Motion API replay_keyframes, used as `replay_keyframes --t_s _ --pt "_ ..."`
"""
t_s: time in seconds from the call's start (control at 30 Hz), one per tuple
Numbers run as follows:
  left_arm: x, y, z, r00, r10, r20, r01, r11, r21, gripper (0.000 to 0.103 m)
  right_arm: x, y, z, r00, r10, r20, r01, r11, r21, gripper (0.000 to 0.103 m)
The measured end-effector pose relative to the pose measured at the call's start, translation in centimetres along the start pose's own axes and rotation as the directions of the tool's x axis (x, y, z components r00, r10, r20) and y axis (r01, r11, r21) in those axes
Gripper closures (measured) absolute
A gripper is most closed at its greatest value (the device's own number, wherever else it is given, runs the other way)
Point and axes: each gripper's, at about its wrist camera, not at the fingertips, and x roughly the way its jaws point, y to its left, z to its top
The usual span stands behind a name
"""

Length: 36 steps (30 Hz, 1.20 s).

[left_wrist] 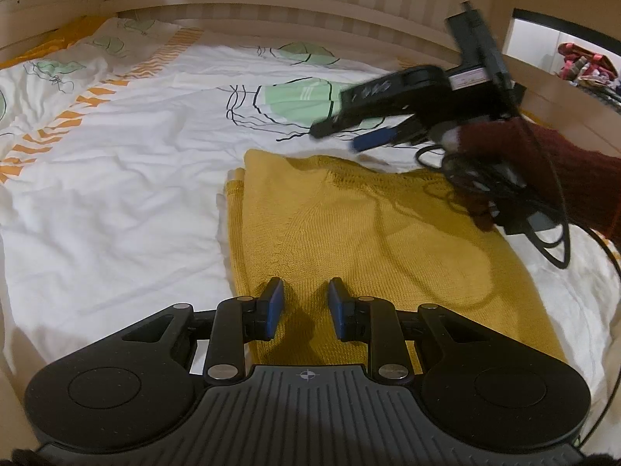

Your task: Fold small clothes

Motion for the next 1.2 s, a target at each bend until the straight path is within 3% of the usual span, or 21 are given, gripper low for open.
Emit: replay_keyframes --t_s 0.1,0.13,0.17,0.33,0.47,0.67,0.77,0.83,0.87,0.97,1.07,1.2 --pt "0.0 -0.1 0.0 1.0 0.006 -0.001 -0.006 1.0 0.006 0.077 -2.7 0.5 -0.4 0.996 -0.045 0.077 0.045 0.999 0.004 0.018" --pt "0.0 -0.2 0.0 1.0 0.009 -0.002 -0.009 1.0 0.009 0.077 -3.6 0.7 -0.6 0.993 -0.059 0.103 0.059 0.998 0.005 0.006" --pt "0.0 -0.3 0.1 1.0 0.011 -0.005 -0.011 1.0 0.014 0.077 -4.7 1.0 -0.9 0.989 -0.074 0.127 0.074 0.997 0.004 0.0" --pt "-0.3 0.0 2.2 1.0 -0.009 -0.021 0.009 1.0 -0.007 0.077 -9.0 2.3 -3.6 0.97 -0.145 0.194 0.151 0.988 -0.021 0.0" --pt "0.1 0.1 4.8 1.0 0.004 0.018 -0.004 1.0 0.001 0.076 -11.4 3.0 -6.2 0.953 -0.201 0.227 0.21 0.977 -0.018 0.0" --pt "4.5 0.2 7.7 0.999 0.032 -0.025 -0.032 0.999 0.032 0.076 -12.7 3.9 -9.6 0.938 -0.268 0.219 0.268 0.963 0.028 0.0" --pt "7.4 1.1 7.5 0.992 0.096 -0.082 -0.094 0.995 0.029 0.077 -12.7 4.4 -10.6 0.936 -0.287 0.204 0.285 0.958 0.038 0.0" --pt "8.5 2.5 7.2 0.985 0.142 -0.097 -0.142 0.99 0.003 0.067 -13.0 4.5 -11.3 0.934 -0.294 0.206 0.289 0.956 0.053 0.0" --pt "8.6 3.2 7.0 0.983 0.156 -0.097 -0.159 0.987 -0.022 0.053 -13.2 4.6 -11.5 0.932 -0.298 0.208 0.291 0.955 0.063 0.0" --pt "7.6 4.5 6.9 0.983 0.146 -0.112 -0.159 0.981 -0.114 0.052 -14.0 4.8 -12.1 0.928 -0.305 0.213 0.293 0.952 0.088 0.0" --pt "5.7 3.8 6.9 0.976 0.195 -0.092 -0.203 0.976 -0.079 0.053 -14.5 5.1 -12.5 0.922 -0.326 0.21 0.309 0.945 0.111 0.0" --pt "1.6 2.9 6.2 0.98 0.194 -0.042 -0.197 0.976 -0.094 0.053 -15.4 6.0 -13.0 0.902 -0.378 0.21 0.356 0.924 0.135 0.0"
